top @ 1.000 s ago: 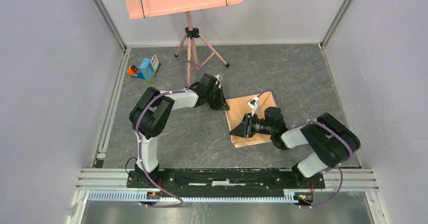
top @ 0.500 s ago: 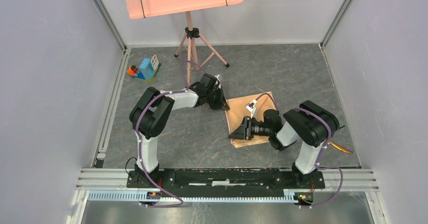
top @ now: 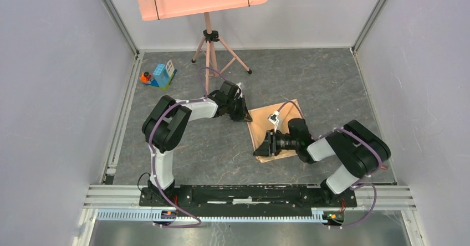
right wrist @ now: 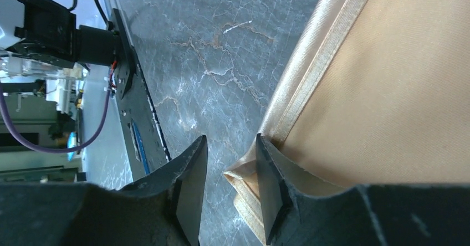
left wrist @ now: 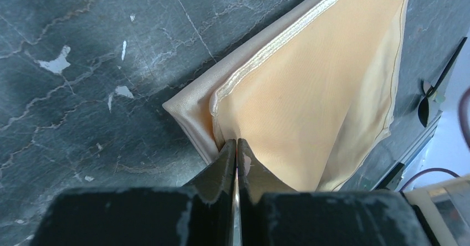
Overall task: Fold the napkin into a case and place the utensils inside
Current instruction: Smooth out the upper triangle-folded napkin at the center of the board, then pick up the upper triangle-folded napkin from the center of the board.
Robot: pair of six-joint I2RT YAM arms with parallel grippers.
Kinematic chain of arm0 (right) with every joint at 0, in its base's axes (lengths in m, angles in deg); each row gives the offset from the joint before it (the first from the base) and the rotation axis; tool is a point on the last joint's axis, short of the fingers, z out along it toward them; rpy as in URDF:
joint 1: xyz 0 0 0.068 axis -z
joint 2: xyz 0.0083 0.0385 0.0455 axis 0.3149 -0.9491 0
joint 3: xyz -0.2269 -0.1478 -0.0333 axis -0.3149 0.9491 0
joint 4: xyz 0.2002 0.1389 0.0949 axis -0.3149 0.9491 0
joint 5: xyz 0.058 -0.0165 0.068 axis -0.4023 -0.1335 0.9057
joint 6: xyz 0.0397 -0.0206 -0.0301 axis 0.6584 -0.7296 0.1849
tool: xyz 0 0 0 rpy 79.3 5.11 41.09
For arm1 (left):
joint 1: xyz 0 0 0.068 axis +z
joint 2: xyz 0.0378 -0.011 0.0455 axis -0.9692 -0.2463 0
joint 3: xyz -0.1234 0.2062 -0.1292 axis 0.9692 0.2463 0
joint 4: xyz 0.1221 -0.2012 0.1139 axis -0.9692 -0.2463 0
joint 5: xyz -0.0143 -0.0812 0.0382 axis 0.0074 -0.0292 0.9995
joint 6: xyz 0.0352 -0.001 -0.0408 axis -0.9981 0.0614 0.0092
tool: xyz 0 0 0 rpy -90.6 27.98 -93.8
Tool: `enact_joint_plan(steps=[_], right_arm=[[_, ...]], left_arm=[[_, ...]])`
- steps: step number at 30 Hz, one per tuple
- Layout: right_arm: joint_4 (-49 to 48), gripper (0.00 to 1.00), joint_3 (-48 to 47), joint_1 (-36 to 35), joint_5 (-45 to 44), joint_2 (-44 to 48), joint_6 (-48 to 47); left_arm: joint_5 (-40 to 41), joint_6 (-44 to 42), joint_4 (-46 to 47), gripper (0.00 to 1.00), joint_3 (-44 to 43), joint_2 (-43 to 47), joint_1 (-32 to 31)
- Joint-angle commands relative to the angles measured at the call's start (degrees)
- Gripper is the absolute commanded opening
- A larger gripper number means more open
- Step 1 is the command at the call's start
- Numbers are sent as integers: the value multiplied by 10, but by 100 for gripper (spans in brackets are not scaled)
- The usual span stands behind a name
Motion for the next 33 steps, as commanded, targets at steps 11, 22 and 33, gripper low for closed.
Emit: enact_joint_plan(steps=[11,22,33], right_arm=[[591,67,-197,-71,-292,267,-271],[785,59,-373,-228,-534,125,-222],[815,49,-429,-275,-560,30,-202]], left_arm=[[-24,-11,-56,41,-12,124,5],[20,-28,-101,54,98,312,30],[28,-13,-106,57,256,482,41]])
